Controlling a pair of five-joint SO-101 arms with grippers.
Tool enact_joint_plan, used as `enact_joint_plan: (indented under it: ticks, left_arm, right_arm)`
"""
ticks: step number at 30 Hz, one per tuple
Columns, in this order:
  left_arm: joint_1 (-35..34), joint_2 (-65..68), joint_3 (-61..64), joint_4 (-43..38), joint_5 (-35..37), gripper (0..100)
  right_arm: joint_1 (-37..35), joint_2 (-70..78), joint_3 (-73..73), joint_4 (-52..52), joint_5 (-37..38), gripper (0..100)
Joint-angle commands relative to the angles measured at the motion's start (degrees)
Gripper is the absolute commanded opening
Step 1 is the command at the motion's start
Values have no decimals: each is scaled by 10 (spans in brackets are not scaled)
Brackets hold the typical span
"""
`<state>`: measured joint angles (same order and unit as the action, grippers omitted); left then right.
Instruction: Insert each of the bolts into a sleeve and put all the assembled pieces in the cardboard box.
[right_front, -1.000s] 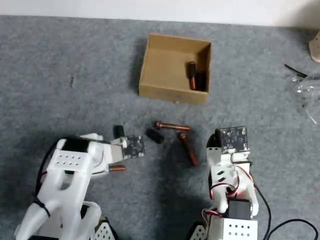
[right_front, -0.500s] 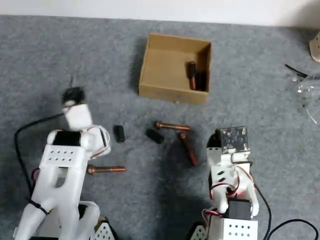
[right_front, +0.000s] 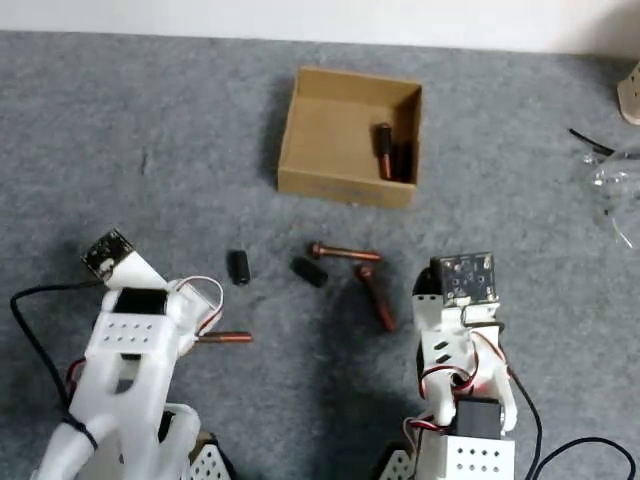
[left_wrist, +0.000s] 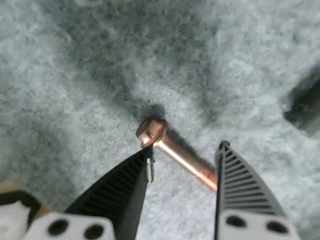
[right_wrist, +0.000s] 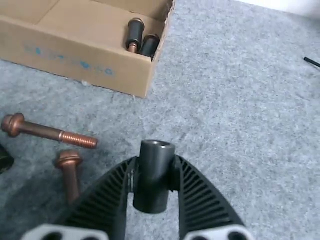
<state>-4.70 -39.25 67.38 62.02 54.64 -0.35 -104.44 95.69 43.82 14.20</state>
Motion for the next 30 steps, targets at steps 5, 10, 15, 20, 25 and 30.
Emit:
enact_joint_plan:
  ticks: [5,10,15,20,25,30]
  left_arm:
    - [1,-5,94,-124,11,200]
    - [4,-3,73,-79,28,200]
    - [4,-6,-29,-15,29,200]
    - [4,-6,-153,101,30,200]
    - [84,-5,-192,234,-44,203]
    - [153,-5,-192,279,-197,204]
  right_arm:
    - [7,-8,45,-25,8,5]
    - [7,-8,45,-25,8,5]
    - [7,-8,45,-25,8,5]
    - [7,-8,45,-25,8,5]
    - [7,-8,45,-25,8,5]
    - [7,-8,45,-25,8,5]
